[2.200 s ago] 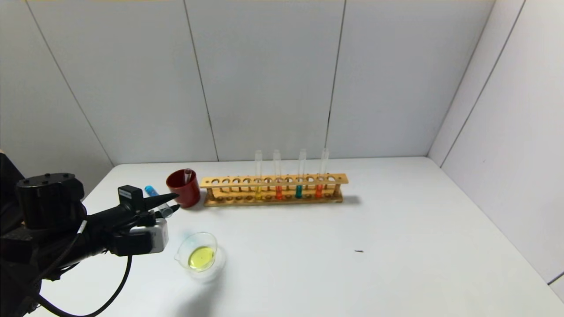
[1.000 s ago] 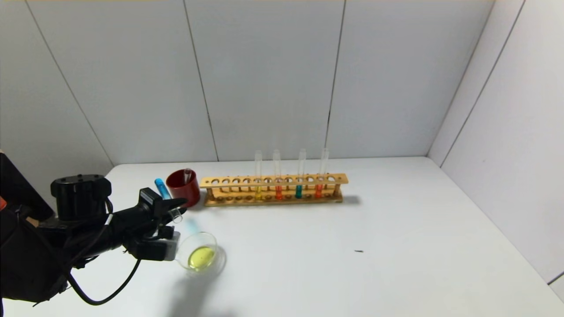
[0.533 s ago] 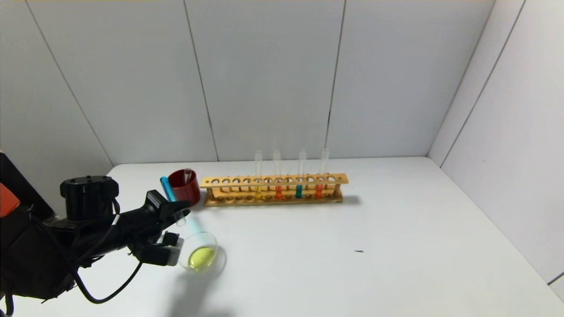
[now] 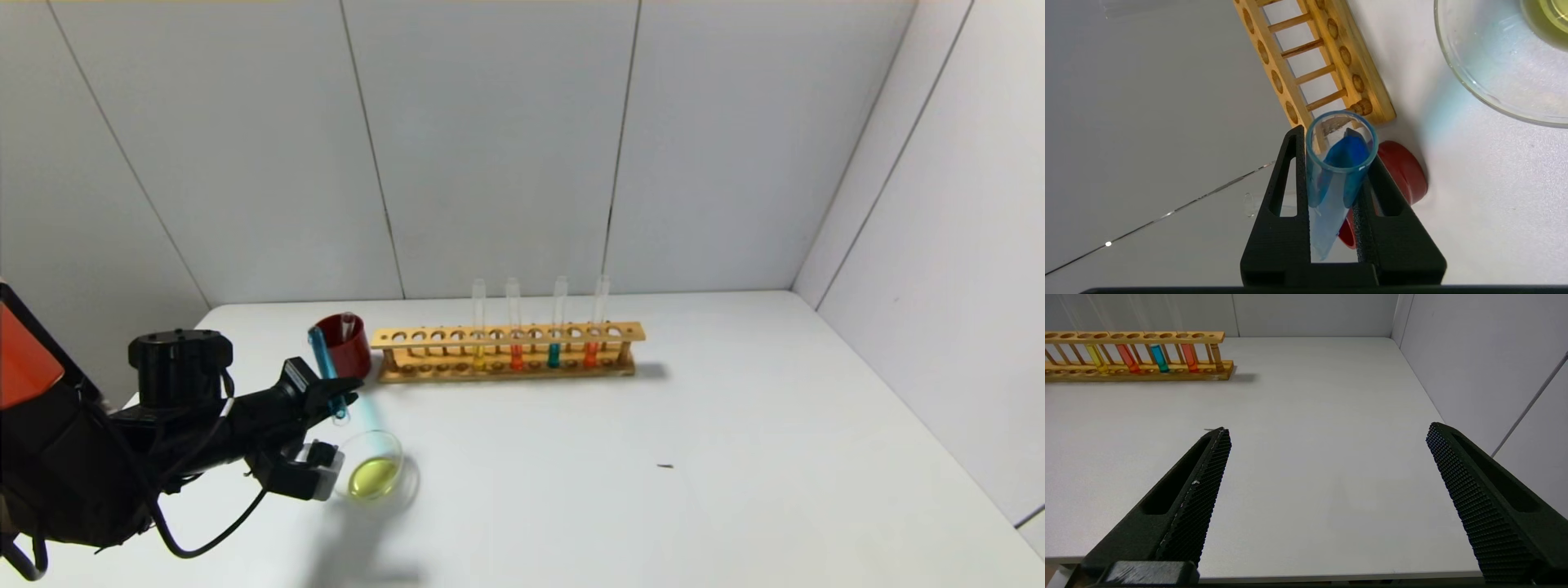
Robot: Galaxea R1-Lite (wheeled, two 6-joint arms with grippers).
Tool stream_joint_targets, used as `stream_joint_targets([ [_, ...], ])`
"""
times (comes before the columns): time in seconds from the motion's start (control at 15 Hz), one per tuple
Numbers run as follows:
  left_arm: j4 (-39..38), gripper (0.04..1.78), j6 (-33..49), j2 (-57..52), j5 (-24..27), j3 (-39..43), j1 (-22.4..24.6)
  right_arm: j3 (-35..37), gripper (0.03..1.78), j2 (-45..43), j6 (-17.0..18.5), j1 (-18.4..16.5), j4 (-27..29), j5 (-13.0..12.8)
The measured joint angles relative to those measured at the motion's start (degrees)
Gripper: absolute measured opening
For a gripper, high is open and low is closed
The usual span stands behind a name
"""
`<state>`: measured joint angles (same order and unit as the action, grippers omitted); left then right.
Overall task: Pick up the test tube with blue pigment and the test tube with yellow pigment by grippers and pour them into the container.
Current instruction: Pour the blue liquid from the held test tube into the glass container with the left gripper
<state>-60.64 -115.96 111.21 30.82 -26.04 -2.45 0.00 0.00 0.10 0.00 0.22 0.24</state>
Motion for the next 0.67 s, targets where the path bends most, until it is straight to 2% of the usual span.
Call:
stream_joint_targets([
  [0.67,-1.66,0.34,-5.51,2.07,-0.94,-0.24,-1.35,0.00,1.75,0.00,-0.02,0.00,0.02,-0.02],
])
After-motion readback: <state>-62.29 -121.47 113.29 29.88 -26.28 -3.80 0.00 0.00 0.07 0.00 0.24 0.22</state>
